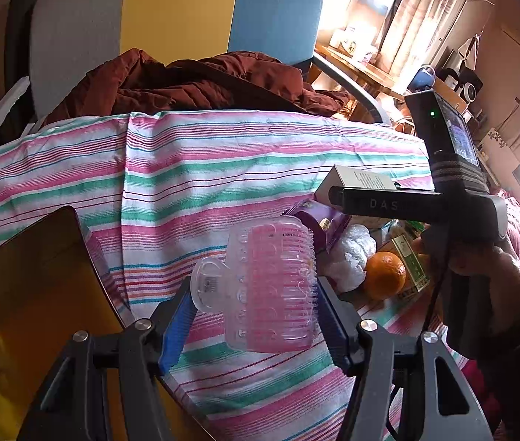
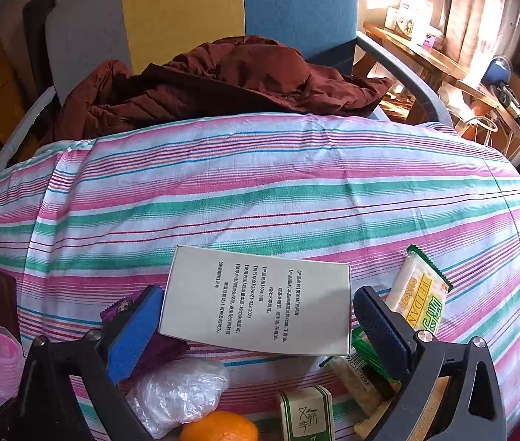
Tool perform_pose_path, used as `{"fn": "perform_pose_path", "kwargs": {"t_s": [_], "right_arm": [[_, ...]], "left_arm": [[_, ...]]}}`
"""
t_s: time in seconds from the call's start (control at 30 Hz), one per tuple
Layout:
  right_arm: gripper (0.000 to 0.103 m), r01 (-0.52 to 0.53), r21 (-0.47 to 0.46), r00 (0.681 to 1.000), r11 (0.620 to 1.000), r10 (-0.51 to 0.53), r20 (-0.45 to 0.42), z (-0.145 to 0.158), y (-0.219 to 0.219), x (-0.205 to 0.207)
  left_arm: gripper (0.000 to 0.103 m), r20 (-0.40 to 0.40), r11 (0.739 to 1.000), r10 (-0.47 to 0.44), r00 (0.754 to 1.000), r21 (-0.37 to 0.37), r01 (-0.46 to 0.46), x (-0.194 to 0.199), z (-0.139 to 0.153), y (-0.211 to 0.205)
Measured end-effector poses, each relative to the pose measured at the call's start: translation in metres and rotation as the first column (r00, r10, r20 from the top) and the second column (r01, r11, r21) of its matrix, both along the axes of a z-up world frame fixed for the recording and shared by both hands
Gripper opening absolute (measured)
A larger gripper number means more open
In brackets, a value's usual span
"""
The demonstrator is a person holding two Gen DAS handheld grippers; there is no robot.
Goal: Organize objects
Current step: 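Grasp the white product box with the right tool, then place hair roller in tray with left tool while right tool places white box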
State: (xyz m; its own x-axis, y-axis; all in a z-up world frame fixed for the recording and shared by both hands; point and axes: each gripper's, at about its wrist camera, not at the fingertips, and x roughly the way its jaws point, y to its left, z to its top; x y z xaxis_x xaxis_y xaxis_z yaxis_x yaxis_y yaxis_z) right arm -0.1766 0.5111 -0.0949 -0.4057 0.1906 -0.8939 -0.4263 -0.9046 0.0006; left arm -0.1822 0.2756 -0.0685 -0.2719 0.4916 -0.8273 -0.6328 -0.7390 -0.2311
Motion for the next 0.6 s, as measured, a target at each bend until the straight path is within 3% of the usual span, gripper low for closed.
{"fn": "perform_pose_path", "kwargs": {"t_s": [0.13,0.33,0.47,0.6], "right_arm": [[0.1,0.016,-0.021,1.0,1.0,-0.016,-0.011,-0.005,0.002,0.003],[0.1,0.0,0.017,0.992,1.0,0.002,-0.123,0.034,-0.004,0.019],[0.1,-0.034,0.018,0.979,0.999,0.037,-0.198,0.064,-0.019,0.038],[0.1,-0.135,0.018,0.958,0.991,0.135,-0.252,0.085,-0.054,0.06]], "left_arm": [[0.063,-0.015,1.0,0.003,1.0,0.004,-0.003,0.003,0.005,-0.001],[0.063,-0.023,0.999,0.031,0.999,0.035,-0.031,0.006,0.017,-0.012],[0.063,-0.033,0.995,0.078,0.996,0.065,-0.075,0.011,0.034,-0.04],[0.063,-0.045,0.987,0.15,0.988,0.07,-0.147,0.008,0.044,-0.083]]}}
